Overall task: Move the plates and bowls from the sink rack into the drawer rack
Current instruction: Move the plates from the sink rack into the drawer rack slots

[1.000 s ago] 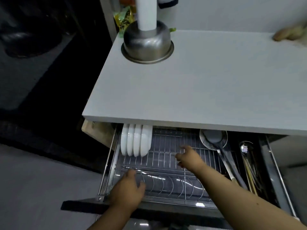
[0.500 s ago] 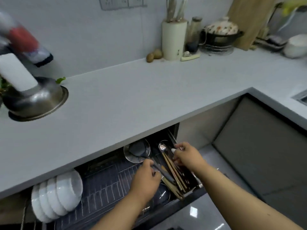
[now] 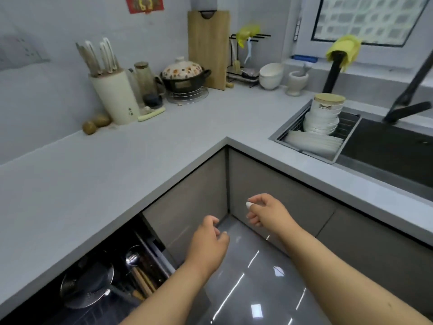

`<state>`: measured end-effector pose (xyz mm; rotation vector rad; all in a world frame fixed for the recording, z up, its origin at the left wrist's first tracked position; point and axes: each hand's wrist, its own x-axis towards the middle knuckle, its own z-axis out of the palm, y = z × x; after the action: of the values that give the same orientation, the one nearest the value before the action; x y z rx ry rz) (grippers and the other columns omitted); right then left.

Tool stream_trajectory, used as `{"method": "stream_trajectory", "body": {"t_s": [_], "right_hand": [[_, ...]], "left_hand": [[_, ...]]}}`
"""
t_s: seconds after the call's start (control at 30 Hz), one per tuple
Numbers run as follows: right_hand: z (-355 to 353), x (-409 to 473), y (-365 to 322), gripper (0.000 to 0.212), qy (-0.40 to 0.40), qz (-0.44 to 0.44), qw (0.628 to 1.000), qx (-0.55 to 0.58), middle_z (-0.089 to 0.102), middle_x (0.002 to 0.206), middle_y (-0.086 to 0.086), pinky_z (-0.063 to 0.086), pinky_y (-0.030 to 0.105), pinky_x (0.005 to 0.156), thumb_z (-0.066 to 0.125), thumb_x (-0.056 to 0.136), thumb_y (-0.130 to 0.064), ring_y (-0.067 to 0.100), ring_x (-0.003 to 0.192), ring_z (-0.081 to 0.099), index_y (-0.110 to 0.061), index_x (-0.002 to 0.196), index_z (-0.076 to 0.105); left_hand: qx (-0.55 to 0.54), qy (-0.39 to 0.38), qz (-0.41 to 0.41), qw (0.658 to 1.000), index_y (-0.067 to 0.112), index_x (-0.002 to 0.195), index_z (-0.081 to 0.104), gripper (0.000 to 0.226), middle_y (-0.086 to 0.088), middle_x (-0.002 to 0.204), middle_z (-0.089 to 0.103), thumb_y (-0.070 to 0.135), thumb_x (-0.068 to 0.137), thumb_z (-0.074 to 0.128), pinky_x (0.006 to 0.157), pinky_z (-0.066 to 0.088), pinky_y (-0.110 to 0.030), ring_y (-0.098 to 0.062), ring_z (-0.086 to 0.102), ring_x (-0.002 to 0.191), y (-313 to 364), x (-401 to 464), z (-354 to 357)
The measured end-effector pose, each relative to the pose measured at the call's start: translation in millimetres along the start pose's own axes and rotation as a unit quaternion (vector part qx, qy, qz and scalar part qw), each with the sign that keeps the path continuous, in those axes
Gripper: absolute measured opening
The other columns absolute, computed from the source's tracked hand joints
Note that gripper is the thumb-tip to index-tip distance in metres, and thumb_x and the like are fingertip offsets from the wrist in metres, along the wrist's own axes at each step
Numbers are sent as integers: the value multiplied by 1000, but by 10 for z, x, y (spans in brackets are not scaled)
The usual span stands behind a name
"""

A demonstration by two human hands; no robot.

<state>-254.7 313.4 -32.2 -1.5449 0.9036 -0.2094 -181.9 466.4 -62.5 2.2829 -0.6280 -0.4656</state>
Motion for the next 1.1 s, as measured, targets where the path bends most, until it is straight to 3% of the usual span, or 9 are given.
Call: {"method": "stream_trajectory", "body": {"t_s": [0.23, 0.43, 0.6, 0.8, 0.97, 1.1], "right_hand": [[-863, 187, 91, 14, 100, -4, 994, 50, 64, 74, 8, 43, 21, 56, 57, 92, -17, 16, 58, 56, -11, 104, 57], [-1177, 381, 128, 12, 127, 11, 991, 37, 67, 77, 8, 47, 23, 62, 56, 93, -19, 16, 63, 61, -12, 102, 59], [-1529, 701, 127, 11, 171, 16, 985, -1, 68, 76, 5, 48, 23, 63, 57, 93, -21, 15, 65, 62, -12, 96, 61], [-1931, 1300, -1, 9, 251, 35, 967, -22, 69, 79, 3, 55, 41, 82, 58, 91, -24, 17, 72, 65, -18, 85, 62], [-2126, 1837, -256, 14, 309, 40, 942, -124, 63, 85, -7, 45, 28, 66, 59, 90, -32, 13, 79, 58, -20, 94, 62], [-2265, 2335, -360, 25, 332, 16, 923, -193, 62, 105, -3, 42, 25, 79, 64, 86, -33, 16, 99, 57, -19, 107, 64]], "left_hand": [[51, -49, 44, 997, 19, 119, 47, 32, 8, 92, 58, 25, 88, 54, 72, 35, -23, -12, 53, 84, 518, 311, 486], [66, -79, 73, 992, 20, 118, 48, 32, 7, 96, 58, 26, 87, 55, 74, 39, -24, -11, 56, 85, 718, 671, 702], [71, -87, 128, 985, 15, 121, 50, 37, -3, 117, 51, 29, 88, 57, 91, 45, -31, -17, 54, 102, 993, 1208, 961], [90, -106, 205, 969, 13, 137, 41, 51, -2, 137, 41, 32, 91, 53, 107, 30, -26, -17, 36, 128, 1449, 1987, 1249], [147, -145, 271, 940, 13, 148, 22, 67, -7, 154, 22, 38, 92, 49, 117, 18, -32, -21, 17, 142, 1745, 2636, 1518], [209, -170, 288, 919, 19, 152, -2, 79, -13, 160, -7, 50, 93, 41, 120, 2, -39, -27, -6, 147, 1947, 3037, 1774]]}}
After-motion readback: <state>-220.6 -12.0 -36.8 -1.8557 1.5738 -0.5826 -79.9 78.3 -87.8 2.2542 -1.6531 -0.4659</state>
